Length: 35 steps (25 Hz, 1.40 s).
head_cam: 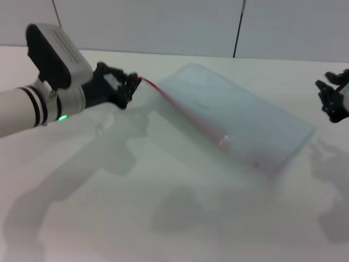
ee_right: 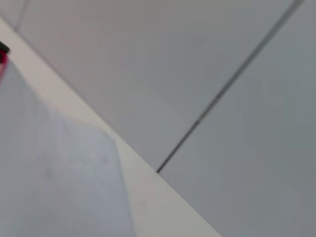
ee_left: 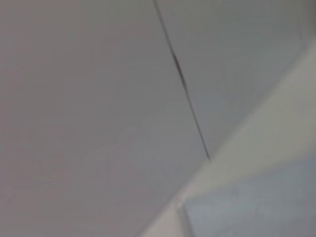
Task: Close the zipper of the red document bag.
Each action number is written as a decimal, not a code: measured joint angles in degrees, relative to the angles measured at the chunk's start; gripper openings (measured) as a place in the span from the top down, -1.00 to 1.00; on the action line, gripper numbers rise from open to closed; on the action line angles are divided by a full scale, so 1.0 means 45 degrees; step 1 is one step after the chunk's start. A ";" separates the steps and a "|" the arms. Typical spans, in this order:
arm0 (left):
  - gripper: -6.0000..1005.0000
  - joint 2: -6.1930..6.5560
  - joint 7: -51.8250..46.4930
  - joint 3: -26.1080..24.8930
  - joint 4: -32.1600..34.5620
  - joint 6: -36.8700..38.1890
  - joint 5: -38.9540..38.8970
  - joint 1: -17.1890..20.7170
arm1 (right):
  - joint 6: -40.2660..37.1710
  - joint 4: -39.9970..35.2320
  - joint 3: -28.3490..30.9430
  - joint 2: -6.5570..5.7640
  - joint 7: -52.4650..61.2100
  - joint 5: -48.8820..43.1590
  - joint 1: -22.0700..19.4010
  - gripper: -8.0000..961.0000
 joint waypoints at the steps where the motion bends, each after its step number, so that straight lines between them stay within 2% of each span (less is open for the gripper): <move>1: 0.55 0.0000 0.0000 0.0000 0.0000 0.0000 0.0000 0.0000 | 0.0211 0.0206 0.0081 -0.0001 0.0150 0.0016 0.0028 0.84; 2: 0.53 -0.0004 0.0042 -0.0032 0.0001 -0.0386 -0.1308 -0.0007 | 0.0506 0.0438 0.0139 -0.0002 0.0265 0.0053 0.0045 0.77; 5: 0.50 -0.0002 0.0120 -0.0035 -0.0034 -0.1049 -0.2530 0.0070 | 0.1623 0.1104 0.0092 -0.0004 0.0587 0.0155 0.0052 0.57; 9: 0.46 -0.0024 0.0796 -0.0042 -0.0168 -0.2634 -0.4514 0.0501 | 0.4464 0.2441 -0.0580 -0.0007 0.1242 0.0540 0.0011 0.25; 12: 0.22 -0.0038 0.2055 -0.0033 -0.0752 -0.3690 -0.6100 0.0747 | 0.6974 0.3955 -0.1176 -0.0020 0.1299 0.1504 0.0167 0.04; 15: -0.01 -0.0024 0.2944 -0.0030 -0.1596 -0.4233 -0.6670 0.0614 | 0.8279 0.5081 -0.1429 -0.0040 0.1301 0.2422 0.0481 -0.11; 19: -0.12 -0.0078 0.3588 -0.0016 -0.2170 -0.4321 -0.6877 0.0569 | 0.8935 0.5858 -0.1532 -0.0066 0.1305 0.3250 0.0873 -0.30; 26: -0.32 -0.0141 0.5297 -0.0041 -0.3632 -0.5204 -0.9069 0.0661 | 1.2212 0.7830 -0.2630 -0.0060 0.1363 0.5137 0.1350 -0.29; 35: -0.29 -0.0227 0.7659 -0.0013 -0.5491 -0.6956 -1.1157 0.0502 | 1.5348 1.0797 -0.4314 -0.0041 0.2727 0.6867 0.2972 -0.28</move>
